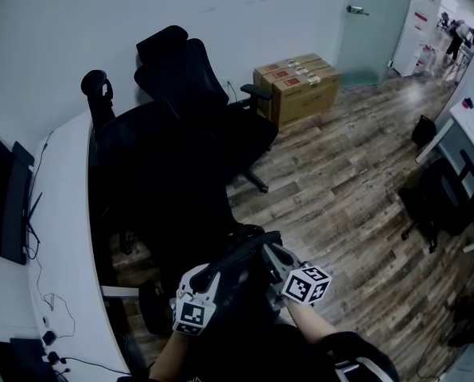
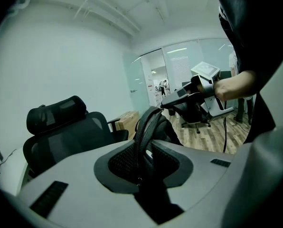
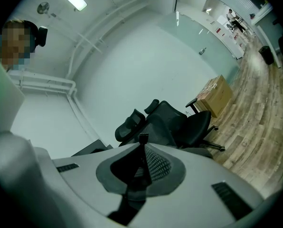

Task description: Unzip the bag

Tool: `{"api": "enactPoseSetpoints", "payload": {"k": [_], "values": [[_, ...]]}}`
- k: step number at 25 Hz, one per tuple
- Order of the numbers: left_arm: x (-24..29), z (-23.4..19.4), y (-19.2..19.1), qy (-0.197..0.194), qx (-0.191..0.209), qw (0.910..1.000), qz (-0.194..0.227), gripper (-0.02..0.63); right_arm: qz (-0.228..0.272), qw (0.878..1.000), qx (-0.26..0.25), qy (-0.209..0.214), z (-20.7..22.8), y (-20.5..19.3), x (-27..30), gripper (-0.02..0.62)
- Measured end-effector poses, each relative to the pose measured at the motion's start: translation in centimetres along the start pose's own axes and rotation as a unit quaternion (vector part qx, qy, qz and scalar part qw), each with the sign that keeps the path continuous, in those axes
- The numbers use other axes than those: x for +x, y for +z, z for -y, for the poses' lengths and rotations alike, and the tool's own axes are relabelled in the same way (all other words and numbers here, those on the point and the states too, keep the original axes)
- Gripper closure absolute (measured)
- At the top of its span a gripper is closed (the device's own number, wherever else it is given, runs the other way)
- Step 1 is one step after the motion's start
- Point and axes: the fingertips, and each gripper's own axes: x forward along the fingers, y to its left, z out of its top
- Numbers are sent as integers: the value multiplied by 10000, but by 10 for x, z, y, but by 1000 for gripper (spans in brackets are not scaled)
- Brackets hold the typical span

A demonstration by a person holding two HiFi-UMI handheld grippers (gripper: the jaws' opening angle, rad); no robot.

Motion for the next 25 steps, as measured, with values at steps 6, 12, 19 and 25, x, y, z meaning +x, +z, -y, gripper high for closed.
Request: {"api": "enactPoseSetpoints", "payload": {"k": [6, 12, 19, 25], "values": [[-17, -23, -4, 365, -271, 9990, 43, 500, -63, 10000, -7, -16, 6, 0, 8, 541], [-34, -37, -18, 609, -565, 9965, -31, 500, -127, 9999, -17, -31, 8, -6, 19, 541], [-54, -60, -34, 895, -897, 9919, -27, 500, -187, 9998, 2, -101, 11, -11, 30, 541], [-73, -81, -44, 1157, -1203, 9860, -46, 500, -226, 9996, 47, -148, 11, -17, 39, 541]]}}
